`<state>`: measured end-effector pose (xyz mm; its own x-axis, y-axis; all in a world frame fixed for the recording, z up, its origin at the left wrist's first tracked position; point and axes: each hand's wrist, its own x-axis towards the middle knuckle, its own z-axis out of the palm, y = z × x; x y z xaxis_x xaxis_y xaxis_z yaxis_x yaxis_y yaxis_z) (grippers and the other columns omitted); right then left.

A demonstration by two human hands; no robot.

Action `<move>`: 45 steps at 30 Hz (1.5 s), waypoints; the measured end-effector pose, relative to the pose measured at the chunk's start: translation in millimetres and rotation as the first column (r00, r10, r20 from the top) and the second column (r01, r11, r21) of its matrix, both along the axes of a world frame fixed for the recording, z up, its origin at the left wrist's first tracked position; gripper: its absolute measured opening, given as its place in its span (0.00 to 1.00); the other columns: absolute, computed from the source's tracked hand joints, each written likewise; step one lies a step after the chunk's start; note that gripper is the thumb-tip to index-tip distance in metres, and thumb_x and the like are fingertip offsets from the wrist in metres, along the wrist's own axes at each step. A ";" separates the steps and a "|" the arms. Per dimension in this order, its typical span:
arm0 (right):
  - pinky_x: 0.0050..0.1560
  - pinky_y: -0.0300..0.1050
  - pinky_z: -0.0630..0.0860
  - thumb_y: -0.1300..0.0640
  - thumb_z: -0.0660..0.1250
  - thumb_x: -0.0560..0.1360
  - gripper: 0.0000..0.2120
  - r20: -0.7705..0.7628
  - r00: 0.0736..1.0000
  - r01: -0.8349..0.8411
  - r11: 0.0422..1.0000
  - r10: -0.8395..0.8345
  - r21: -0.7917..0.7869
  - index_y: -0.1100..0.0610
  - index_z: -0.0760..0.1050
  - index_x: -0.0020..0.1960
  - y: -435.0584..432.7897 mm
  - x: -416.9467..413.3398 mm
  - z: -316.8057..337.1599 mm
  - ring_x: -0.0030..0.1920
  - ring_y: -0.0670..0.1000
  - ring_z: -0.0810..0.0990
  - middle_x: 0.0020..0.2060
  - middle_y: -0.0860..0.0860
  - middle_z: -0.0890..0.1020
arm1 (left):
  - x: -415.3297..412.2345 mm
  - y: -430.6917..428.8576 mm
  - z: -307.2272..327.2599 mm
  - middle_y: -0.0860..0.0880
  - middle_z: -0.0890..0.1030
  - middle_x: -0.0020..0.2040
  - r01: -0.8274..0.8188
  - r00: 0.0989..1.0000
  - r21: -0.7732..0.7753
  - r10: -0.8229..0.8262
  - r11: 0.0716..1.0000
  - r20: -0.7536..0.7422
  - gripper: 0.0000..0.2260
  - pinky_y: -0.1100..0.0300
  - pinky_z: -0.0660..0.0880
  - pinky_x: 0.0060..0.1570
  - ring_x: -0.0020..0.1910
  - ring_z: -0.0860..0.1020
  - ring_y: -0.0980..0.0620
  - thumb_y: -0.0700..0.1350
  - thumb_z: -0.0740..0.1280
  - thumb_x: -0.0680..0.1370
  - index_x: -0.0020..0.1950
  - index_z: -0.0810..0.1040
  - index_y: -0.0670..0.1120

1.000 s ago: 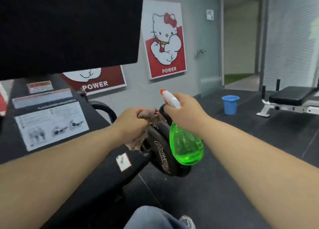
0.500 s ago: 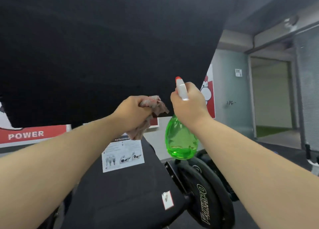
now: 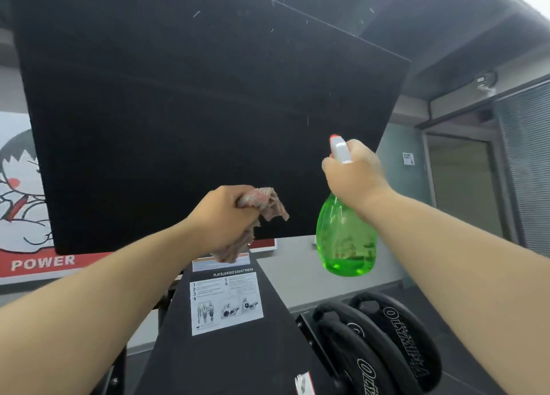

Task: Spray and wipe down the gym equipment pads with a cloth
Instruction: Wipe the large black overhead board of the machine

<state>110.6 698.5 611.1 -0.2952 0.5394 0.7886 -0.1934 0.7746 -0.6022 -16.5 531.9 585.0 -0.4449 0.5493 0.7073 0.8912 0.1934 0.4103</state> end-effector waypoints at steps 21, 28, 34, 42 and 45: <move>0.38 0.47 0.71 0.56 0.62 0.77 0.06 0.065 0.957 -0.289 0.943 0.282 0.166 0.57 0.69 0.44 -108.2 -53.7 -21.4 0.36 0.50 0.71 0.38 0.49 0.74 | -10.9 -79.2 -6.8 0.55 0.80 0.32 -0.198 0.979 0.043 0.199 0.979 -0.032 0.10 0.64 0.72 0.32 0.32 0.77 0.56 0.37 0.65 0.73 0.40 0.81 0.52; 0.38 0.47 0.72 0.58 0.62 0.76 0.03 -0.047 0.952 -0.271 0.909 0.301 0.318 0.56 0.68 0.45 -138.9 -44.4 18.7 0.36 0.51 0.71 0.38 0.47 0.73 | -7.3 -104.1 1.3 0.56 0.79 0.33 -0.250 0.965 0.092 0.256 0.964 -0.059 0.13 0.62 0.70 0.34 0.34 0.75 0.57 0.37 0.65 0.73 0.38 0.79 0.55; 0.39 0.48 0.72 0.58 0.62 0.76 0.03 0.100 0.938 -0.346 0.868 0.332 0.355 0.57 0.69 0.45 -157.4 -48.3 9.6 0.36 0.51 0.70 0.37 0.49 0.73 | -2.8 -118.8 -1.1 0.53 0.81 0.34 -0.274 0.957 0.074 0.280 0.959 -0.080 0.10 0.63 0.72 0.34 0.34 0.77 0.55 0.36 0.65 0.73 0.42 0.81 0.50; 0.34 0.46 0.66 0.56 0.63 0.76 0.10 0.456 0.871 -0.375 0.850 0.186 0.370 0.53 0.64 0.38 -154.2 -64.7 -42.9 0.36 0.51 0.71 0.38 0.49 0.73 | -1.3 -135.9 -9.4 0.57 0.80 0.38 -0.306 0.943 0.048 0.309 0.951 -0.120 0.12 0.63 0.72 0.38 0.40 0.77 0.58 0.38 0.65 0.75 0.43 0.80 0.55; 0.33 0.45 0.65 0.57 0.63 0.75 0.10 0.524 0.833 -0.390 0.859 0.177 0.330 0.54 0.63 0.39 -151.9 -67.0 -56.8 0.35 0.50 0.69 0.38 0.50 0.72 | -4.9 -143.6 -15.6 0.53 0.81 0.41 -0.320 0.941 0.042 0.323 0.946 -0.101 0.09 0.59 0.75 0.41 0.43 0.78 0.53 0.38 0.64 0.77 0.48 0.82 0.49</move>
